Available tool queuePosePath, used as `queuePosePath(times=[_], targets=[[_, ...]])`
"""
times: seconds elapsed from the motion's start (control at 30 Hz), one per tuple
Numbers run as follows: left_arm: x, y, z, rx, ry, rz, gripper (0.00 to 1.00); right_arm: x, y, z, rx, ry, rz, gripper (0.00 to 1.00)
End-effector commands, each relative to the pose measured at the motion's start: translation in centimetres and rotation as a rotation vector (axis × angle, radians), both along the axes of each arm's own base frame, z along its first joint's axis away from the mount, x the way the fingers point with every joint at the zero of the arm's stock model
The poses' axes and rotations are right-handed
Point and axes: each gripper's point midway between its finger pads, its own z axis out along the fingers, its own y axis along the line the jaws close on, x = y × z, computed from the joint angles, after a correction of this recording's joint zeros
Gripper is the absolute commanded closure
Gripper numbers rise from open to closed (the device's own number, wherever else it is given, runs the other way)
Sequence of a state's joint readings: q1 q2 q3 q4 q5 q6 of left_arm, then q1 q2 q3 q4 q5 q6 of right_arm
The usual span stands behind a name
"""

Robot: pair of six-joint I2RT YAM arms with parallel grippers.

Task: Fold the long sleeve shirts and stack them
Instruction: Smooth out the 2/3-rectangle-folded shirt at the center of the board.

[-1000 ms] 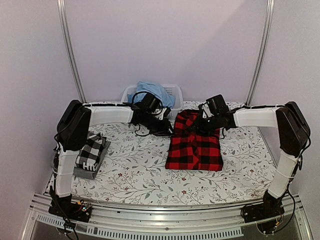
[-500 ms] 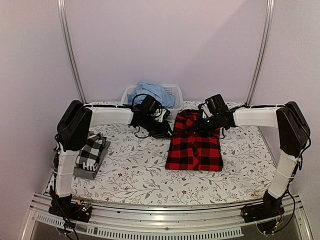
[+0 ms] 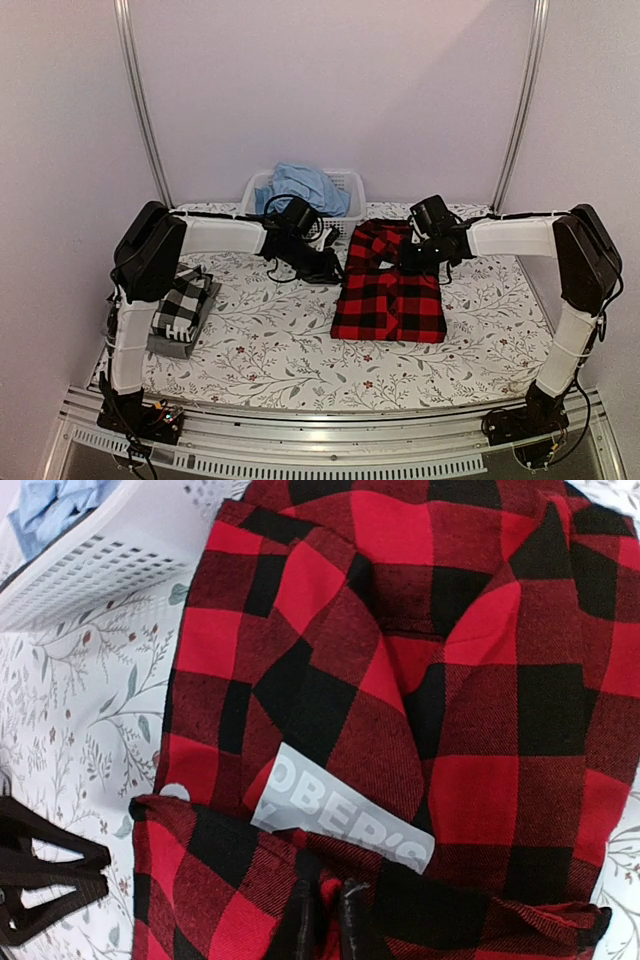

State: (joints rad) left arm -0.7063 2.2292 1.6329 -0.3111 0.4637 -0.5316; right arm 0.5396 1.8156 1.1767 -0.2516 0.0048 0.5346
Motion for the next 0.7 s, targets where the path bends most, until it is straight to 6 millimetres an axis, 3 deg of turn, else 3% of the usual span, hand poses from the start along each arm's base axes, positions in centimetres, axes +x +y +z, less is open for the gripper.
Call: queuePosePath(times=[0.0, 0.13, 0.33, 0.43, 0.67], targets=[[-0.7, -0.5, 1.4, -0.033, -0.034, -0.035, 0.77, 1.3, -0.4, 0.2, -0.043, -0.013, -0.025, 0.69], [-0.9, -0.3, 1.9, -0.039, -0.042, -0.041, 0.77, 0.4, -1.1, 2.5, -0.093, -0.041, -0.044, 0.54], [-0.9, -0.2, 3.5, -0.055, -0.071, -0.045, 0.76, -3.6, -1.6, 5.1, -0.169, -0.062, -0.092, 0.32], [-1.0, -0.2, 4.2, -0.063, -0.083, -0.052, 0.77, -5.2, -0.8, 4.7, -0.174, -0.043, -0.100, 0.30], [-1.5, 0.0, 5.2, -0.072, -0.084, -0.068, 0.77, -6.1, -0.3, -0.1, -0.148, 0.036, -0.115, 0.28]])
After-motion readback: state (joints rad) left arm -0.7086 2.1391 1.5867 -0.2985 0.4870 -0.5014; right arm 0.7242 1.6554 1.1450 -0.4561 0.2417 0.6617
